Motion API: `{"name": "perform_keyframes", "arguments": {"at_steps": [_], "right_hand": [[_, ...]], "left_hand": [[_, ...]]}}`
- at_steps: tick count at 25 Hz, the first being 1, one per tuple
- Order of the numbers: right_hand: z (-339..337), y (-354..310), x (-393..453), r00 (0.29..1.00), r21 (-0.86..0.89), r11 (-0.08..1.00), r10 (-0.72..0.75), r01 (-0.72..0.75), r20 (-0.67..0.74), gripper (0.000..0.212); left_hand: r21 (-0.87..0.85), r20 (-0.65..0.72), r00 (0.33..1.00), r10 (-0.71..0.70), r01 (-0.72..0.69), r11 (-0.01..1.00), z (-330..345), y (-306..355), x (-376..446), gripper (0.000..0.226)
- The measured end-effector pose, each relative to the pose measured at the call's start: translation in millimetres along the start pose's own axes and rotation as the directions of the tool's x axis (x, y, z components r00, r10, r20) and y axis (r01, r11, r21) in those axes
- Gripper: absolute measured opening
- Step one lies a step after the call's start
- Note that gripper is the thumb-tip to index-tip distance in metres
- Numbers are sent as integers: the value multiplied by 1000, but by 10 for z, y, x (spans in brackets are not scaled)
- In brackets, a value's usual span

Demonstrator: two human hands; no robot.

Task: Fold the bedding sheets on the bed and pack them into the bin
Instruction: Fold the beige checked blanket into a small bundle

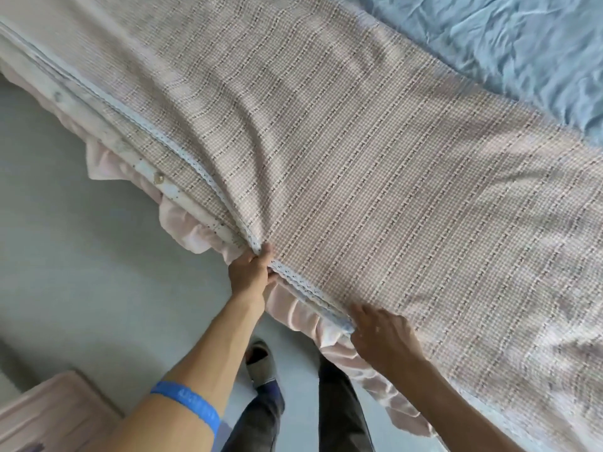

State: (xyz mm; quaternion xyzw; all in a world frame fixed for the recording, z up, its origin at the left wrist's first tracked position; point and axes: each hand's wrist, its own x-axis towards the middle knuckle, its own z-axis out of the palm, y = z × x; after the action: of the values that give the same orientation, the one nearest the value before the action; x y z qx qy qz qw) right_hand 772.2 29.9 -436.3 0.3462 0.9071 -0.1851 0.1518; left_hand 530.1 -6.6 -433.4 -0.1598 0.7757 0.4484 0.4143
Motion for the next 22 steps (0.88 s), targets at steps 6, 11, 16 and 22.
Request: {"name": "perform_keyframes", "arguments": {"at_steps": [6,11,16,22], "right_hand": [[-71,-228,412,990,75,995,57,-67,129,45],[-510,-762,1036,999,171,985,2,-9,40,52],[-837,-1269,2085,986,349,924,121,-153,112,67],[-899,-2279,2979,983,436,885,115,-166,142,37]], "left_hand": [[-26,76,993,-92,94,995,-43,323,325,35],[-48,53,997,-50,53,997,-229,821,584,47],[-174,-60,998,7,-17,985,-306,1682,1143,65],[-307,219,974,51,19,951,-1125,1495,1493,17]]}}
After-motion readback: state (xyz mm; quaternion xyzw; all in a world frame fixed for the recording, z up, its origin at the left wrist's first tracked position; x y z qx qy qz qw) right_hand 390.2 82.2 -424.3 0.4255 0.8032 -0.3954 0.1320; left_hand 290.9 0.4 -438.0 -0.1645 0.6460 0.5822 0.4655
